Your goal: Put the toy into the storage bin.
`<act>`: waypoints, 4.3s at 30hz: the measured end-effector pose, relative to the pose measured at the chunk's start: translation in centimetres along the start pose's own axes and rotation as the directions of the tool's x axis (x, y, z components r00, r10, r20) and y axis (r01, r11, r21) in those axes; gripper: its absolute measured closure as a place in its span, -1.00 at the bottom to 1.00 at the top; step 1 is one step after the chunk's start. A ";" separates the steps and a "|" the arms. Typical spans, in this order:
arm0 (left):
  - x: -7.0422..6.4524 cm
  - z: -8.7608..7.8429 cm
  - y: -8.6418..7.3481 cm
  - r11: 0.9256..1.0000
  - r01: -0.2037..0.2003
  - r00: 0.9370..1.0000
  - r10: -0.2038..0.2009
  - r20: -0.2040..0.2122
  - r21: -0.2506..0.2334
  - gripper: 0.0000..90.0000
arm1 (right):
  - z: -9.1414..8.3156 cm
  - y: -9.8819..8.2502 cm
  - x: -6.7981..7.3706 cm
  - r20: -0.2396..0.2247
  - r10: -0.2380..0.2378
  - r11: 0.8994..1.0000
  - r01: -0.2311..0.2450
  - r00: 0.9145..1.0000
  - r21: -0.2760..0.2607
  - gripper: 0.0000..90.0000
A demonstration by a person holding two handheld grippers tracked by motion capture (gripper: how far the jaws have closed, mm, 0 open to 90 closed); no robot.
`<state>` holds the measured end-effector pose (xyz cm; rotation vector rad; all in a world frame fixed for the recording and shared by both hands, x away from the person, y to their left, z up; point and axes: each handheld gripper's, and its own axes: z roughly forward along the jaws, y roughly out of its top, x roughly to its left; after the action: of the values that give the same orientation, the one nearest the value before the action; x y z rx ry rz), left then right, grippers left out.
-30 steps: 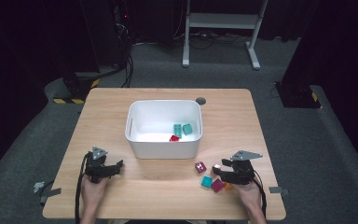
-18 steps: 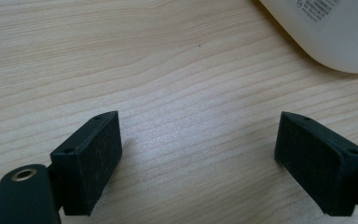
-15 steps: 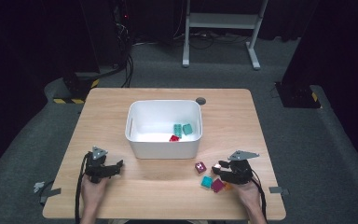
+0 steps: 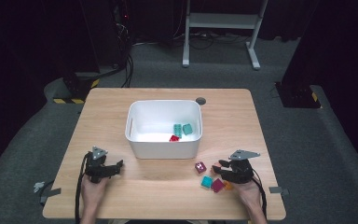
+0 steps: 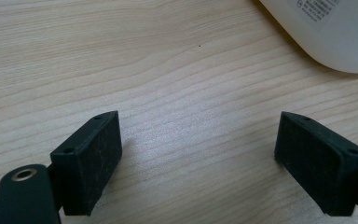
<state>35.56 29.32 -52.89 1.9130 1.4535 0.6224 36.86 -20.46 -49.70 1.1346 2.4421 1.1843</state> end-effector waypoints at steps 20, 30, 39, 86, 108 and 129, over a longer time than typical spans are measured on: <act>0.0 0.0 0.0 1.000 0.000 1.000 0.000 0.000 0.000 -0.67 | -2.1 2.6 -0.2 0.007 -0.002 0.995 0.002 1.000 -0.102 0.31; 0.0 0.0 0.0 1.000 -0.003 1.000 0.003 0.000 0.002 -0.67 | -2.8 3.9 -0.3 0.009 0.000 0.991 0.001 1.000 -0.136 0.31; 0.0 0.0 0.0 1.000 0.000 1.000 0.000 0.000 0.000 -0.67 | -2.9 5.0 -0.2 0.004 -0.006 0.990 0.007 1.000 -0.140 0.31; 0.0 0.0 0.0 1.000 -0.004 1.000 0.004 -0.001 0.004 -0.67 | -5.2 11.0 0.3 -0.060 -0.004 0.975 -0.010 0.998 -0.224 0.31; 0.0 0.0 0.0 1.000 -0.004 1.000 0.004 -0.001 0.003 -0.67 | -4.6 14.3 1.3 -0.094 -0.042 0.973 0.019 0.995 -0.232 0.31; 0.0 0.0 0.0 1.000 -0.004 1.000 0.004 0.000 0.003 -0.67 | -1.6 17.2 1.6 -0.114 -0.039 0.979 0.015 0.993 -0.203 0.31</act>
<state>35.55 29.35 -52.87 1.9188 1.4523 0.6226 44.51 -13.61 -35.69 0.9964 2.3449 1.4906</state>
